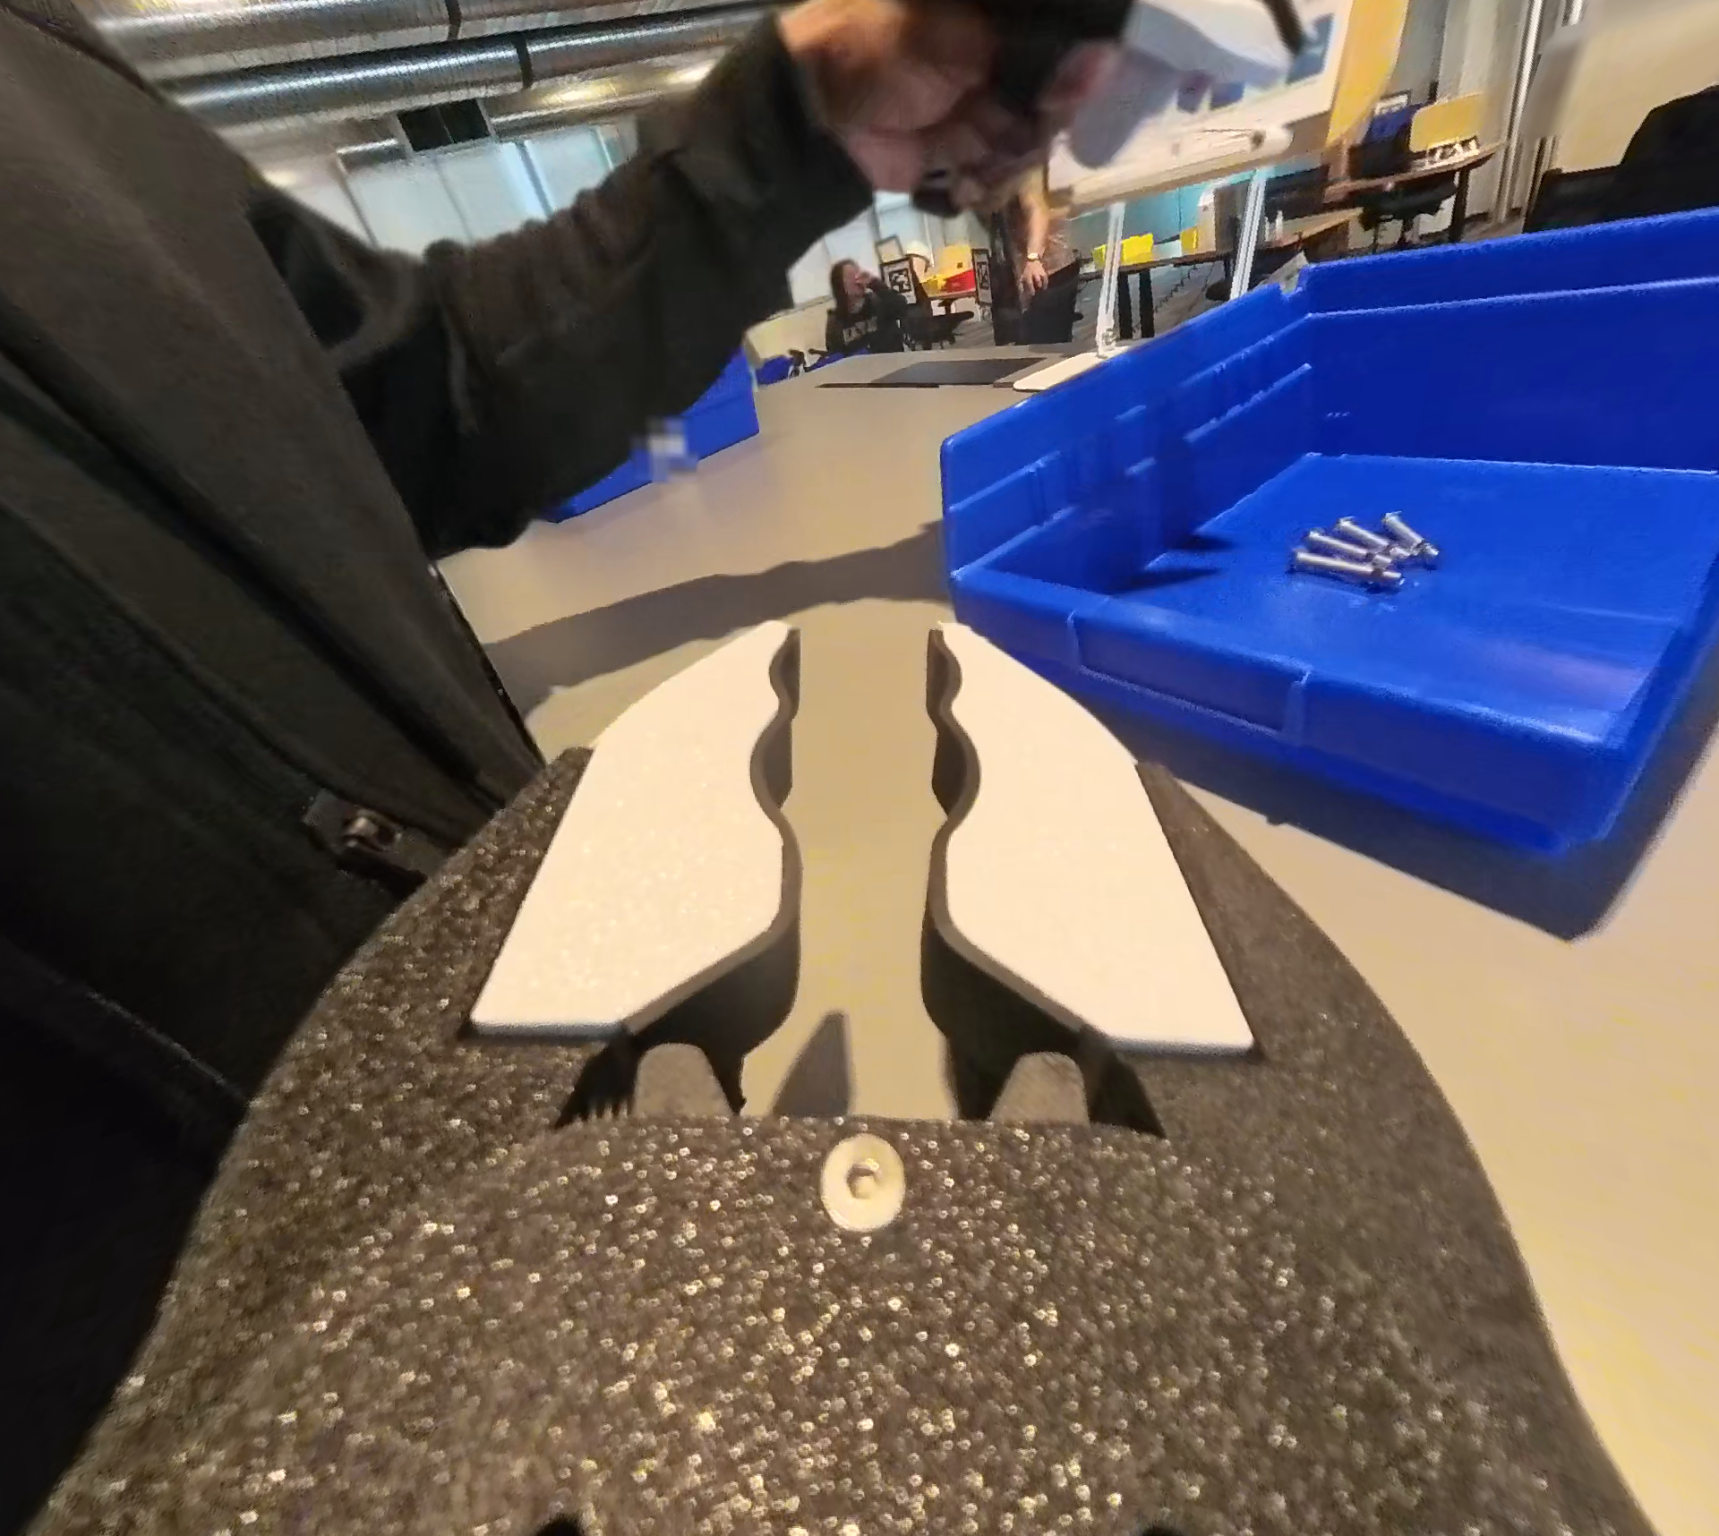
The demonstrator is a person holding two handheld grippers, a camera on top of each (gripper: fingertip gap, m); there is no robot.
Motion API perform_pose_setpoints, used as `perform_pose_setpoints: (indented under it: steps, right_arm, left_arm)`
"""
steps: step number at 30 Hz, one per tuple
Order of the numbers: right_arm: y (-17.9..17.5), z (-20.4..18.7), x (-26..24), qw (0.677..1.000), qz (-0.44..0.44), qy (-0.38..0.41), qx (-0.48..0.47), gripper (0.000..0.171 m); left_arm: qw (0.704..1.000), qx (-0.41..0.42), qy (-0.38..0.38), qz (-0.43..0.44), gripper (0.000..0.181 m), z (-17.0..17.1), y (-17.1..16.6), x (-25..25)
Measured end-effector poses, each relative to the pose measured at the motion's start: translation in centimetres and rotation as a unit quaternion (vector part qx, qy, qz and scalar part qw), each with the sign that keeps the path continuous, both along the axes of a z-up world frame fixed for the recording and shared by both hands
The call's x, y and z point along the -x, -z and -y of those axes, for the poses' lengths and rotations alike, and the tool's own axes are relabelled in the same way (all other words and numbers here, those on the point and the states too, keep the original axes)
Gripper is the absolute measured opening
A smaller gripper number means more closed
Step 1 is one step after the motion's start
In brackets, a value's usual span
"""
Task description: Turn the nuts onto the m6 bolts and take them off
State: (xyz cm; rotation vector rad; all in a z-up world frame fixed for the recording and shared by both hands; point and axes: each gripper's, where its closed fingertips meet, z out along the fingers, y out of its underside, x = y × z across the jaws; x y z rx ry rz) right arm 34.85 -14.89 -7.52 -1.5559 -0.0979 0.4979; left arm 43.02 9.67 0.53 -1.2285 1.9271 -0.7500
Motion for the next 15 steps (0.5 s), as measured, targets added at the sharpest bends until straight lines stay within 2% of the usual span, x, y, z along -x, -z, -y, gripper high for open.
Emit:
perform_pose_setpoints:
  steps: [3,6,11,15]
  right_arm:
    - [0.2,-0.2,0.3,1.000,0.006,-0.007,0.002,0.026]
    - [0.2,-0.9,0.9,1.000,0.018,-0.016,0.002,0.027]
    - [0.4,-2.9,2.3,0.999,0.012,-0.033,0.016,0.027]
    - [0.6,-5.3,3.3,0.999,0.009,-0.021,0.034,0.028]
  left_arm:
    - [0.993,0.002,-0.063,0.100,0.024,-1.6,-1.1,5.2]
    - [0.978,-0.005,-0.120,0.168,0.025,-2.5,0.5,11.0]
    - [0.949,0.009,-0.251,0.193,0.026,-4.4,4.8,21.4]
    - [0.922,0.016,-0.334,0.197,0.026,-5.7,6.0,28.9]
